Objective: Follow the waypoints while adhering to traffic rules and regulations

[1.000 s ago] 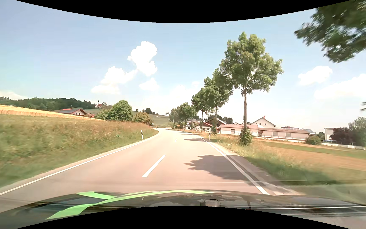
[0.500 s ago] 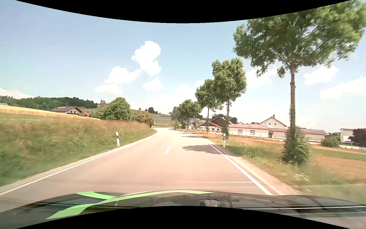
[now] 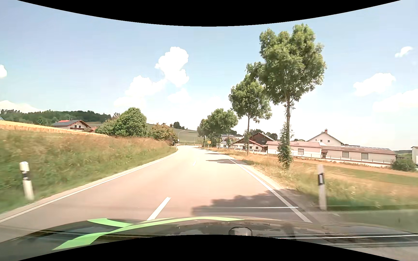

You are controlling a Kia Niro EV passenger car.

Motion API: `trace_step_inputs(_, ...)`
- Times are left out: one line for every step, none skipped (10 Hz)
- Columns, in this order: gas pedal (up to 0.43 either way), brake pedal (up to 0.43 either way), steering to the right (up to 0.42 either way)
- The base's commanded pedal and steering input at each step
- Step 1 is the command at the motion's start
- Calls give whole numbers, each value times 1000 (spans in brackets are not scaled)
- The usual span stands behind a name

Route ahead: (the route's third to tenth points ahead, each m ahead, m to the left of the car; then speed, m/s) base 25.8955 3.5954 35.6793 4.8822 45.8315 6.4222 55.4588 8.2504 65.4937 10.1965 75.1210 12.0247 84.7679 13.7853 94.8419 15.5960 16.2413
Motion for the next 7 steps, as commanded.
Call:
trace_step_inputs(220,0,-19)
trace_step_inputs(220,0,-19)
trace_step_inputs(220,0,-19)
trace_step_inputs(220,0,-19)
trace_step_inputs(220,0,-19)
trace_step_inputs(220,0,-19)
trace_step_inputs(189,0,-20)
